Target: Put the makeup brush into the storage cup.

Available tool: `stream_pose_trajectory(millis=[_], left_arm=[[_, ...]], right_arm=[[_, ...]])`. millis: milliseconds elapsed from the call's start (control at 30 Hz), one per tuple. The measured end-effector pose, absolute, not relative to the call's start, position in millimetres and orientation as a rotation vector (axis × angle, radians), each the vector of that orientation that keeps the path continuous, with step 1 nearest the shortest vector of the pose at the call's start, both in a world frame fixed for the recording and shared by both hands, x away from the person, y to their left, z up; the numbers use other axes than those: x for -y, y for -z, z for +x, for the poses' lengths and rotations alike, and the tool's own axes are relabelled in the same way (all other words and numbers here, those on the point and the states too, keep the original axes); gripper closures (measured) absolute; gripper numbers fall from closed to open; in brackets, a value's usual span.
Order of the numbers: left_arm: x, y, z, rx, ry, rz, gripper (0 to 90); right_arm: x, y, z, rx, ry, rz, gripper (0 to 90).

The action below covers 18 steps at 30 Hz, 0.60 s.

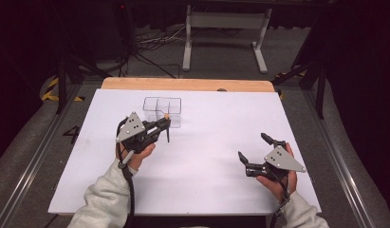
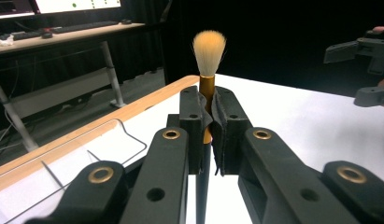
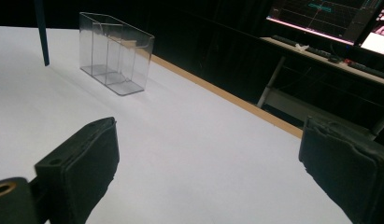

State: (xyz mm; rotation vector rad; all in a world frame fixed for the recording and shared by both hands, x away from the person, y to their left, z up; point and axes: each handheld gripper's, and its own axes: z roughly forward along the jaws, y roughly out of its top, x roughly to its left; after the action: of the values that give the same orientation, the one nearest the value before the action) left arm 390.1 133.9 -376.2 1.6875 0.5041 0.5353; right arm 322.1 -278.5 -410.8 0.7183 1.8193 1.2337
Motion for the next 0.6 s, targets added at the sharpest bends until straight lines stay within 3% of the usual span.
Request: stream_pose_trajectory(millis=[600], left_arm=[[-154,362,400,-0.522,-0.58,1.674,83.3]], right_arm=[[311,415,311,-1.801,-1.204,0.791,5.9]])
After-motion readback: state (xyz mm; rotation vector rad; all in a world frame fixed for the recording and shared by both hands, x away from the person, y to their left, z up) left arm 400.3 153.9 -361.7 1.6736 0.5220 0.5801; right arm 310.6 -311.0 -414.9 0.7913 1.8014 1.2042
